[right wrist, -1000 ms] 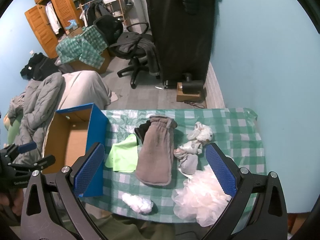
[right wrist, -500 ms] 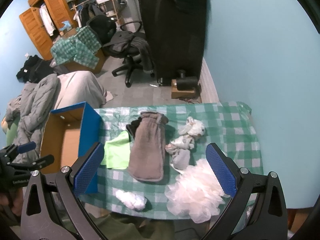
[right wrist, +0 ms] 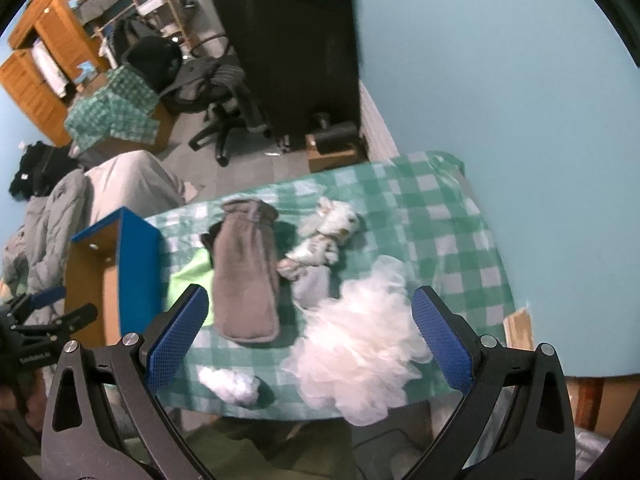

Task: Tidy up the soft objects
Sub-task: 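Grasp the grey fleece sock with the left tool while the right tool grasps the white bath puff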

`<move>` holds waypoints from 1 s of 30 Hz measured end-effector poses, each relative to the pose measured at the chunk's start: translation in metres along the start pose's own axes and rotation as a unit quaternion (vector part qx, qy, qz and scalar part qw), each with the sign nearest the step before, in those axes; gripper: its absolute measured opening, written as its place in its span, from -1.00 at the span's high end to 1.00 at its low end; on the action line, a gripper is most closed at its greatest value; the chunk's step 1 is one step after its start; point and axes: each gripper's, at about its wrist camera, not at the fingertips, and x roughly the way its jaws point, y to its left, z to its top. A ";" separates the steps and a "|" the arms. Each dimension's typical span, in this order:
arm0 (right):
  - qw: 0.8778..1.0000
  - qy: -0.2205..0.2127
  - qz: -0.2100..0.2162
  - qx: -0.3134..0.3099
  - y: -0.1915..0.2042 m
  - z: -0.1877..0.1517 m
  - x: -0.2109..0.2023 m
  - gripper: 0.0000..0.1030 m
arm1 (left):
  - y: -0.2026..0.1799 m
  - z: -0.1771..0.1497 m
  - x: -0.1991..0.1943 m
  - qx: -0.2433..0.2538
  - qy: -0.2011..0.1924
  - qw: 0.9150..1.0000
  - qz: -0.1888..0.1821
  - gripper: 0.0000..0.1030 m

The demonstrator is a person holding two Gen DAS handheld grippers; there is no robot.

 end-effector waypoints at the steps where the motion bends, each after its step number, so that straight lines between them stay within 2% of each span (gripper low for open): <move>1: 1.000 0.003 -0.002 0.001 -0.003 0.000 0.002 -0.96 | -0.001 0.000 0.001 0.002 0.001 1.000 -0.001 -0.80; 10: 0.999 0.031 -0.017 0.008 -0.026 -0.017 0.019 -0.96 | -0.023 0.008 0.030 0.024 0.024 0.999 -0.007 -0.80; 16: 0.998 0.062 -0.019 0.009 -0.035 -0.031 0.048 -0.96 | -0.035 0.010 0.053 0.033 0.047 0.998 -0.010 -0.80; 23: 0.994 0.108 -0.024 0.013 -0.047 -0.050 0.089 -0.96 | -0.041 0.007 0.081 0.011 0.082 0.996 -0.031 -0.80; 30: 0.991 0.128 -0.018 0.020 -0.052 -0.060 0.111 -0.96 | -0.045 0.007 0.107 -0.012 0.103 0.994 -0.041 -0.80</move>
